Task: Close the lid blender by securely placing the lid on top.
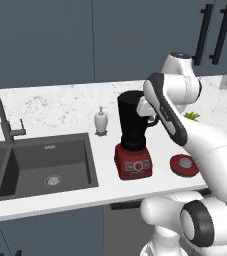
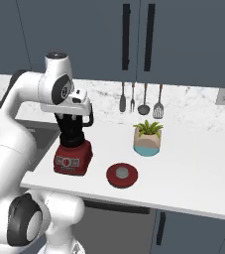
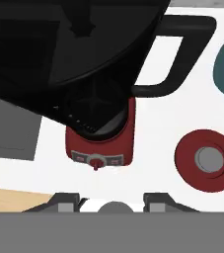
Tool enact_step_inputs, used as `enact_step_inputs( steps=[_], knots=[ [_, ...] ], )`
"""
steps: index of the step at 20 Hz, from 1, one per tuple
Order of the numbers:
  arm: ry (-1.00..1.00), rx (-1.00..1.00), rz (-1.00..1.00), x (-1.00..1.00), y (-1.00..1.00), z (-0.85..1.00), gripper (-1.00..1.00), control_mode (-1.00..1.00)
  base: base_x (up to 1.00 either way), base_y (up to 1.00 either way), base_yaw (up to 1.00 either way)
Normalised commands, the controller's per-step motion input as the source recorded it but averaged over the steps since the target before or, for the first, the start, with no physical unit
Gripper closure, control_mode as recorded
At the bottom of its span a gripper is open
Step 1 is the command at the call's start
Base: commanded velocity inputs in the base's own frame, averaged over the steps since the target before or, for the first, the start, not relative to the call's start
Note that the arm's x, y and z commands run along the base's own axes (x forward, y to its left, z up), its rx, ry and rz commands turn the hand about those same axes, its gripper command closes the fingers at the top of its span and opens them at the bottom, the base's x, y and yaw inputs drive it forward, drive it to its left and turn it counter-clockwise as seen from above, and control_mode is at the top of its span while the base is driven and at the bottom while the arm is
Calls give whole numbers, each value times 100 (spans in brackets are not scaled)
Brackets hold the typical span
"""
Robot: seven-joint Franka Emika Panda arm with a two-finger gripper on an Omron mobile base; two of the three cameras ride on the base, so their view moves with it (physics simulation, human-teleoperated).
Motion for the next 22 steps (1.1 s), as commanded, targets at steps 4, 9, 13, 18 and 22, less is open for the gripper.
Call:
enact_step_inputs(
  steps=[4,9,13,18,22],
  knots=[
    [-9,0,0,-38,-2,-2,-100,-100,0,0,0],
    [-5,18,-2,-57,-65,-50,-100,-100,0,0,0],
    [-1,22,-12,-54,-100,-73,-100,-100,0,0,0],
    [2,3,-4,-5,-91,-62,-100,-100,0,0,0],
    [9,1,-12,18,-51,-41,-100,-100,0,0,0]
  ],
)
